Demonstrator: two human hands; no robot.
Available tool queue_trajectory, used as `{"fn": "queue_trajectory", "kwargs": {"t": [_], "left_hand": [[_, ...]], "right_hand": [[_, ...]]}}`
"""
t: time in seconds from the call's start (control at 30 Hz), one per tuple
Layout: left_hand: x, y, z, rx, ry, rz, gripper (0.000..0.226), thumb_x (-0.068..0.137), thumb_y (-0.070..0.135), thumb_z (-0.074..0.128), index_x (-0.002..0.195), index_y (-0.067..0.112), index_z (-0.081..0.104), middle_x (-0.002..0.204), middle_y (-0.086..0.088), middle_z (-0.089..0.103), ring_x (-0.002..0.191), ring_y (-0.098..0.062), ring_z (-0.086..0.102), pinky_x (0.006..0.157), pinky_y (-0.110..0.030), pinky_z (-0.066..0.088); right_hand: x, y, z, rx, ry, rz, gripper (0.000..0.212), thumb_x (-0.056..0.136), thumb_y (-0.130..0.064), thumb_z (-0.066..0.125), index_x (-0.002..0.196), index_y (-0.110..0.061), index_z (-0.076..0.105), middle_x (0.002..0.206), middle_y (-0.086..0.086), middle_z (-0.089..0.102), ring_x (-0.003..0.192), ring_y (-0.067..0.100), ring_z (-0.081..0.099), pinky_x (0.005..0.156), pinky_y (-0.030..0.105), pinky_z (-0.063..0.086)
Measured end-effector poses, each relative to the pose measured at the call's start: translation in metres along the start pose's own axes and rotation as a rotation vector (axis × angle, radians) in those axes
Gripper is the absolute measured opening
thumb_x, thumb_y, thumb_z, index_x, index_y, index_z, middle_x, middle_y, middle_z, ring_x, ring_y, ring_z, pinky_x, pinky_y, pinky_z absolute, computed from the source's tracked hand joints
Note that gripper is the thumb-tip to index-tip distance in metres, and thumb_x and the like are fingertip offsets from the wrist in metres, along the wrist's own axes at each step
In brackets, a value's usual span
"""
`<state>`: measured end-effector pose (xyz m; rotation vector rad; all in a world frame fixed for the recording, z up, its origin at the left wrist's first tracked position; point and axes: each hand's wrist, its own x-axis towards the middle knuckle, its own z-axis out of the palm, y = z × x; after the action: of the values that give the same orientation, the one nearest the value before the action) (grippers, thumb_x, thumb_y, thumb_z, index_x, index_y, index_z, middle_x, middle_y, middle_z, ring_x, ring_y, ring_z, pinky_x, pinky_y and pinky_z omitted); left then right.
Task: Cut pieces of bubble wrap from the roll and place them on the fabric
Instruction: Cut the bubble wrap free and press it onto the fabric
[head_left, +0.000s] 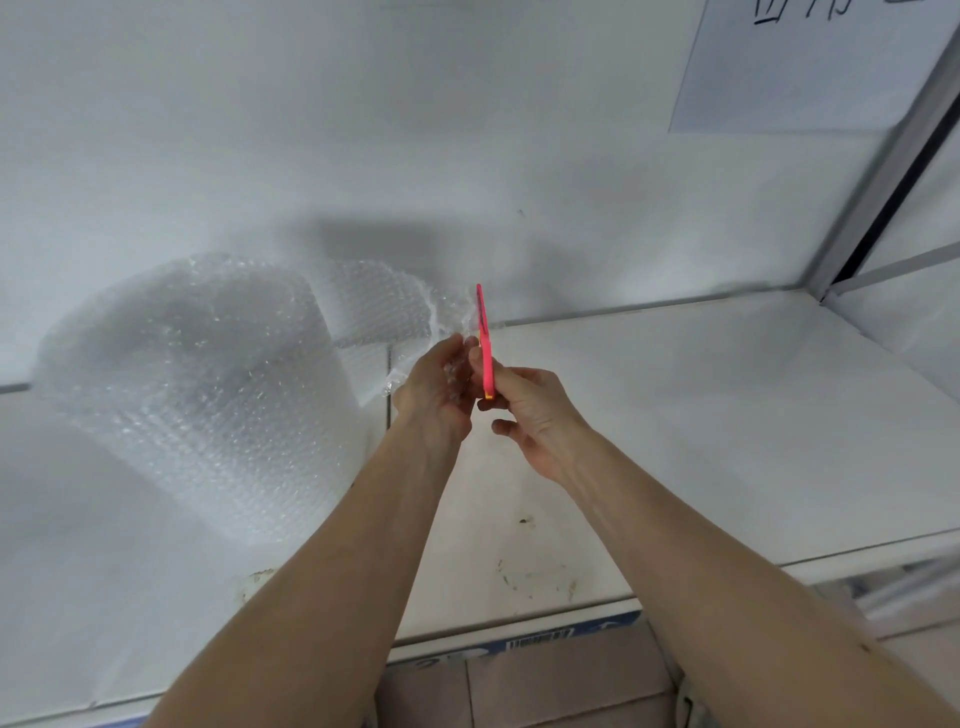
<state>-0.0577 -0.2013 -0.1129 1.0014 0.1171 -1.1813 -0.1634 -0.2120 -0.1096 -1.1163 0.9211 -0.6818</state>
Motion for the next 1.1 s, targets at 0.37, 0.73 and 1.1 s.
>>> {"fn": "queue_trajectory", "kwargs": {"t": [0.37, 0.73, 1.1], "left_hand": [[-0.008, 0.0, 0.001, -0.011, 0.021, 0.026, 0.01, 0.083, 0.006, 0.071, 0.09, 0.008, 0.064, 0.078, -0.005, 0.069, 0.076, -0.016, 0.067, 0.072, -0.025, 0.057], [-0.002, 0.0, -0.003, 0.07, -0.06, 0.007, 0.025, 0.079, 0.032, 0.08, 0.097, 0.018, 0.068, 0.093, 0.006, 0.069, 0.078, -0.004, 0.071, 0.071, -0.024, 0.056], [0.005, 0.001, -0.009, 0.594, 0.026, 0.091, 0.057, 0.066, 0.062, 0.079, 0.102, 0.022, 0.06, 0.103, 0.001, 0.061, 0.098, -0.015, 0.06, 0.085, -0.033, 0.054]], "right_hand": [[0.002, -0.004, -0.003, 0.054, 0.014, -0.016, 0.033, 0.078, -0.045, 0.077, 0.058, -0.02, 0.068, 0.08, 0.004, 0.063, 0.073, 0.018, 0.054, 0.066, 0.032, 0.039], [0.003, -0.018, -0.035, -0.202, 0.257, -0.084, 0.041, 0.075, -0.051, 0.078, 0.062, -0.016, 0.062, 0.062, -0.001, 0.055, 0.062, 0.015, 0.047, 0.059, 0.027, 0.035], [-0.001, 0.012, -0.107, -1.087, 0.434, 0.106, 0.039, 0.071, -0.05, 0.076, 0.075, -0.012, 0.071, 0.062, 0.0, 0.059, 0.059, 0.02, 0.061, 0.049, 0.021, 0.036]]}}
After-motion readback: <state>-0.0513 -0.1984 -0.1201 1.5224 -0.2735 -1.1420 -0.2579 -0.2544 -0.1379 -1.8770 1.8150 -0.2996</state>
